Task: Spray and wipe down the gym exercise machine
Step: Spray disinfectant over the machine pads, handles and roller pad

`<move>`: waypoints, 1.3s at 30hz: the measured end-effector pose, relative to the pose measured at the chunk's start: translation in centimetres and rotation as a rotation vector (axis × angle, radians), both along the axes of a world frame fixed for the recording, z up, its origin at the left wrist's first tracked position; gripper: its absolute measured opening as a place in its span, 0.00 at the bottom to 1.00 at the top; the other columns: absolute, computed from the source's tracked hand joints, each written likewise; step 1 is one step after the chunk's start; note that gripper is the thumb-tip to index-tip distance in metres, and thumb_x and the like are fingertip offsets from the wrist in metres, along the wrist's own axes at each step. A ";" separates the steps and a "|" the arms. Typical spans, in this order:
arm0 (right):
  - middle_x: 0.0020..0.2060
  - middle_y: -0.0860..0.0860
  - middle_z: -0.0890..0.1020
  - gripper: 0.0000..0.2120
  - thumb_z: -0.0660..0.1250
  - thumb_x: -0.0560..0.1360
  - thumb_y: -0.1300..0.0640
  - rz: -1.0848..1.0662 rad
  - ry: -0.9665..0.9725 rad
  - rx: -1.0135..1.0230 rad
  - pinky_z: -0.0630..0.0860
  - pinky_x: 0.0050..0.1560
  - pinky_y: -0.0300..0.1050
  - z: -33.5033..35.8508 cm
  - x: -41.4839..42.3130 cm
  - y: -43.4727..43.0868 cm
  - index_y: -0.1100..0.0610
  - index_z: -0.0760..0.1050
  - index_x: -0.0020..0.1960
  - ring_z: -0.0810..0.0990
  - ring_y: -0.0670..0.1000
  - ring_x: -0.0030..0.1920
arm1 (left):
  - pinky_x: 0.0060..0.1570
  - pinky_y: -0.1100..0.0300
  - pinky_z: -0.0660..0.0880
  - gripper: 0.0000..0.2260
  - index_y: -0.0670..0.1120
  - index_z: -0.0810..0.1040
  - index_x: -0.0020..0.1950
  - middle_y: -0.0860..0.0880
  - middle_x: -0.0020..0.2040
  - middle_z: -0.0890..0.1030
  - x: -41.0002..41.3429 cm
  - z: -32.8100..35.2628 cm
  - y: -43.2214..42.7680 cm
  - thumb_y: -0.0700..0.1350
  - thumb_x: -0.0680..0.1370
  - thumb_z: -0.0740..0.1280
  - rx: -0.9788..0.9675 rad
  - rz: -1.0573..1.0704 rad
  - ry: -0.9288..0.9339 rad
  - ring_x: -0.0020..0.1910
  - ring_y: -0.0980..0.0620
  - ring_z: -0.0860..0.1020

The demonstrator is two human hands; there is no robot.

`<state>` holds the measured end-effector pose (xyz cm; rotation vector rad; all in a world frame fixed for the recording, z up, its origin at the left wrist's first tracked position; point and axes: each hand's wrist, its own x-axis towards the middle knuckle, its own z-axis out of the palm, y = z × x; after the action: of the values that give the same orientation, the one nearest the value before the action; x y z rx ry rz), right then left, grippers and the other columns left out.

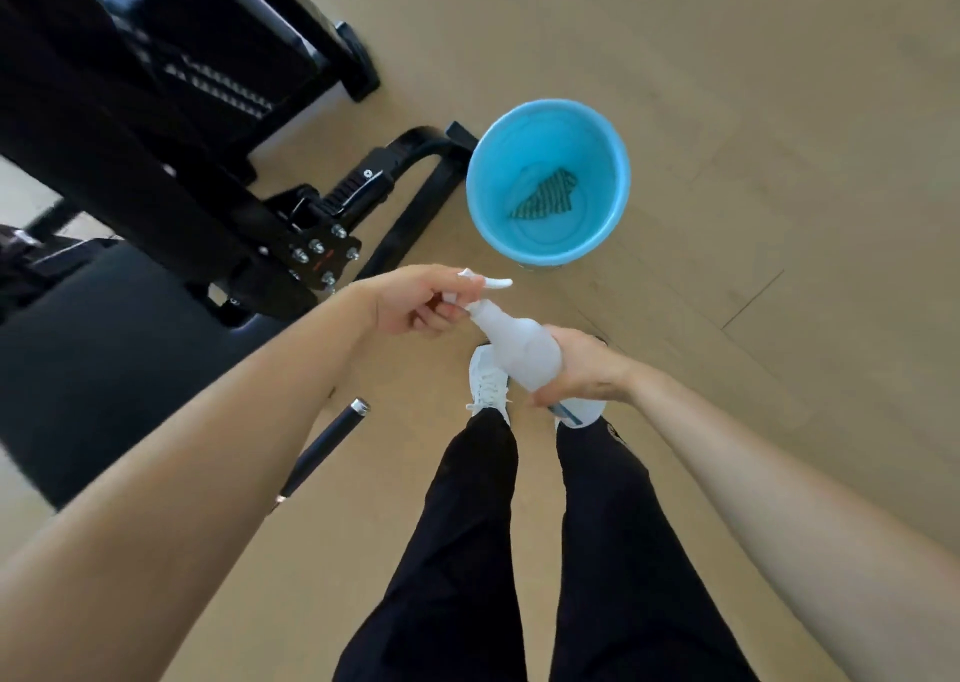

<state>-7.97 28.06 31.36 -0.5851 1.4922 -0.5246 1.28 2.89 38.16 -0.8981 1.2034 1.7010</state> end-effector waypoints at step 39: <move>0.66 0.61 0.76 0.34 0.72 0.76 0.41 -0.756 -0.410 -0.012 0.83 0.52 0.62 29.0 24.1 -3.8 0.47 0.60 0.76 0.80 0.64 0.64 | 0.57 0.51 0.81 0.32 0.52 0.74 0.70 0.57 0.61 0.73 36.2 22.0 22.7 0.43 0.68 0.80 -1.115 0.829 0.558 0.61 0.56 0.78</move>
<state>16.10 24.31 60.40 0.1114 1.2774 -1.1598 37.47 25.60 60.21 -1.8305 2.5192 1.9000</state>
